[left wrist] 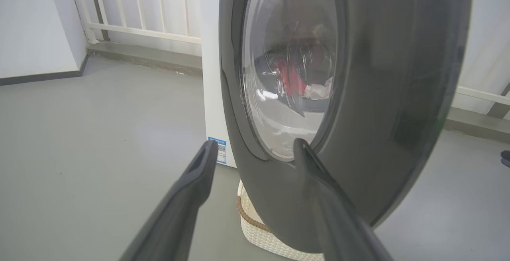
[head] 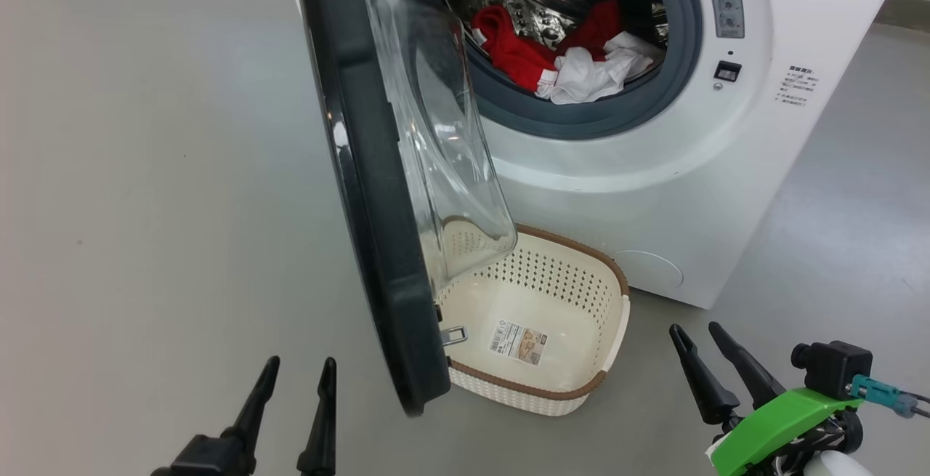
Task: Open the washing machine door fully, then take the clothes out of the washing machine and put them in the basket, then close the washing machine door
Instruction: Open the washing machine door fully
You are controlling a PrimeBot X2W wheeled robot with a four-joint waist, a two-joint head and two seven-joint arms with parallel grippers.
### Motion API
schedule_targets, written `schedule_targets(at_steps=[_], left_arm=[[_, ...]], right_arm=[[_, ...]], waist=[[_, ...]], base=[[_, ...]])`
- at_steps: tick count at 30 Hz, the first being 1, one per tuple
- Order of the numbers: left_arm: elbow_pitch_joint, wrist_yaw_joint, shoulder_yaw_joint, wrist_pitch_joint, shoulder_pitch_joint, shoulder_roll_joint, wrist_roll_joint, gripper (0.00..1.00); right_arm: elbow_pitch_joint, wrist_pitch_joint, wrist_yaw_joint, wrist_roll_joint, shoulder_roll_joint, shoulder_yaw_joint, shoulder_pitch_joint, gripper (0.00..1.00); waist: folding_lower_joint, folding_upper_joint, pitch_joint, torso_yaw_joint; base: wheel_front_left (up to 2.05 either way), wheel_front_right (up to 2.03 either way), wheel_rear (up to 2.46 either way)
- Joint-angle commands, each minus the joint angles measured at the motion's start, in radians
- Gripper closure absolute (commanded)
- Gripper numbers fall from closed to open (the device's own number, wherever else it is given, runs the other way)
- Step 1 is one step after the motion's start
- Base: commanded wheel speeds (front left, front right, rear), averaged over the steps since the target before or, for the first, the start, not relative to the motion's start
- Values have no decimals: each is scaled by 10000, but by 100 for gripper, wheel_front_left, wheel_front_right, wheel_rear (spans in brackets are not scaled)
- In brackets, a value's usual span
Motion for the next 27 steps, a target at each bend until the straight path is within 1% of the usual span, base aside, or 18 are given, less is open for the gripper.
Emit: schedule_targets(at_steps=[1,3,4,5,7,8,12,15,18,27], left_arm=[[-192,-32,371,-120,-136,72,90,0],[-193,-31,386,-120,-127,72,99,0],[-193,-31,386,-120,-127,72,99,0],[-194,-30,391,-120,-127,72,101,0],[-204,-35,395,-120,-131,72,105,0],[-212,-36,397,-120,-142,72,108,0],[-241,-23,418,-120,-174,72,114,0],[-282,-7,433,-120,-173,72,119,0],[-311,0,449,-120,-163,72,121,0],[-355,8,467,-120,-106,72,124,0]], right_arm=[[-410,-119,77,-859,134,-304,213,0],[-598,-119,77,-1568,325,-709,381,0],[-598,-119,77,-1568,325,-709,381,0],[-706,-119,77,-1919,414,-878,463,0],[-934,-119,77,-2564,599,-1297,627,0],[-1175,-119,77,-3167,765,-1669,778,0],[-1605,-119,77,-4124,1142,-2561,1083,0],[-1868,-119,77,-4600,1430,-3135,1320,0],[-2042,-120,77,-4948,1614,-3453,1562,0],[-1910,-120,77,-5622,1963,-3799,2287,0]], waist=[[0,0,-13,-43],[0,0,-17,-69],[0,0,-17,-69],[0,0,-15,-79],[0,0,-3,-99],[0,0,12,-108],[0,0,35,-116],[0,0,34,-120],[0,0,21,-123],[0,0,-32,-155]], base=[[0,0,0],[0,0,0],[0,0,0],[0,0,0],[0,0,0],[0,0,0],[0,0,0],[0,0,0],[0,0,0],[0,0,0]])
